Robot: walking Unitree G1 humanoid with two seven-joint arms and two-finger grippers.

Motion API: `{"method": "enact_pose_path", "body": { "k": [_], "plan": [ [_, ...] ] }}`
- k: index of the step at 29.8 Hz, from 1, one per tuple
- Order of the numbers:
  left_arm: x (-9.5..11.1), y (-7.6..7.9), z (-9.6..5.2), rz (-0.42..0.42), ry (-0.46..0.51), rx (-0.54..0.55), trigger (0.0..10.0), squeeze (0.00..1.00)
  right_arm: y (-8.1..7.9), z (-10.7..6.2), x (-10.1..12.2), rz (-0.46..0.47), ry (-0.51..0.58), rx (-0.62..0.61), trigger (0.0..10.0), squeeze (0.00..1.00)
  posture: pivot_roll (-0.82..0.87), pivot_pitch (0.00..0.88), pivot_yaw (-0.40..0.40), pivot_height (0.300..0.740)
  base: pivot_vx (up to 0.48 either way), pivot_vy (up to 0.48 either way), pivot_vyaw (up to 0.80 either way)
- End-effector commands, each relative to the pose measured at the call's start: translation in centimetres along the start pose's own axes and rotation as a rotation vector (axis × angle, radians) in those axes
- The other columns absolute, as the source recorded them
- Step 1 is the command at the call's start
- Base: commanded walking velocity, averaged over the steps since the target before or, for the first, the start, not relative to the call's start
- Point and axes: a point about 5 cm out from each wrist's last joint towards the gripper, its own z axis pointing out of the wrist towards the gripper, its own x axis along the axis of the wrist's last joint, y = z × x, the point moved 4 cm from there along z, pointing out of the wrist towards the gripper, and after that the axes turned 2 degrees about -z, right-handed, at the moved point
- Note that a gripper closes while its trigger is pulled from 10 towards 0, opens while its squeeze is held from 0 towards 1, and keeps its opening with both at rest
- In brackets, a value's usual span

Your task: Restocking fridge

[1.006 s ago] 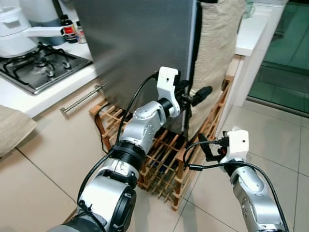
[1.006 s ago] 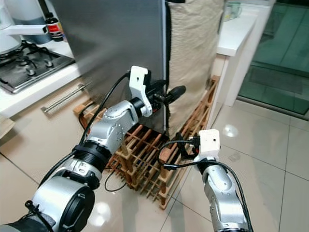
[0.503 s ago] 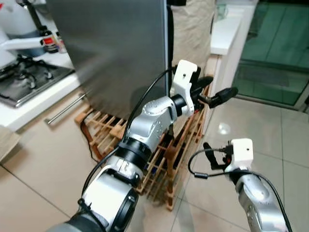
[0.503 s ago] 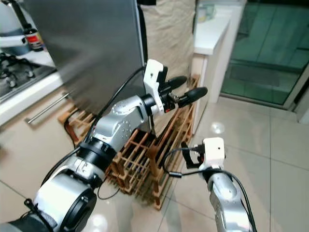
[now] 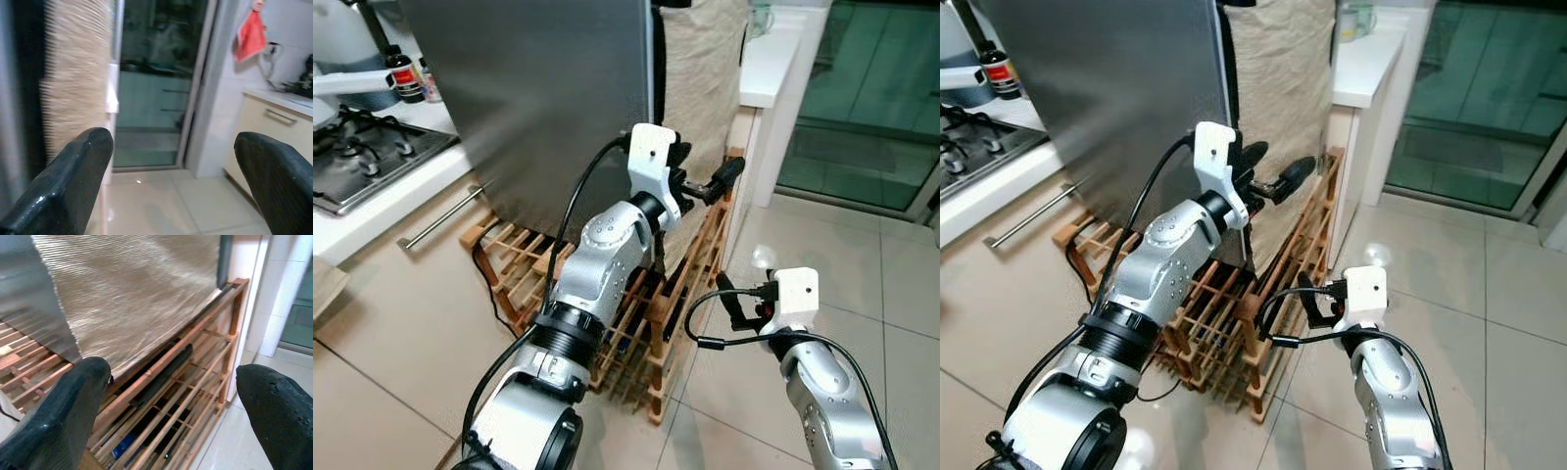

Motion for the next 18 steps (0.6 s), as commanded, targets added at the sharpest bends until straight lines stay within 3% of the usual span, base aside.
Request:
{"method": "enact_pose_path", "body": {
  "k": [1, 13, 16, 18],
  "plan": [
    [0.3, 0.2, -0.1, -0.011, 0.021, 0.010, 10.0, 0.00, -0.4, 0.3, 0.6, -0.002, 0.027, 0.012, 10.0, 0.04, -0.26, 0.000, 0.112, 0.740, 0.000, 0.000, 0.00],
    [-0.5, 0.4, -0.4, -0.039, -0.015, 0.030, 10.0, 0.00, -0.5, 0.2, 0.3, -0.006, 0.021, 0.019, 10.0, 0.04, -0.26, 0.000, 0.117, 0.740, 0.000, 0.000, 0.00],
    [-1.5, -0.9, -0.3, -0.105, -0.055, 0.112, 10.0, 0.00, -0.5, 0.3, 0.3, -0.005, 0.021, 0.020, 10.0, 0.05, -0.27, 0.000, 0.118, 0.740, 0.000, 0.000, 0.00],
    [-1.8, -1.5, -0.3, -0.098, -0.069, 0.144, 10.0, 0.00, -0.6, 0.3, 0.3, -0.006, 0.021, 0.021, 10.0, 0.04, -0.27, 0.000, 0.120, 0.740, 0.000, 0.000, 0.00]
  ]
}}
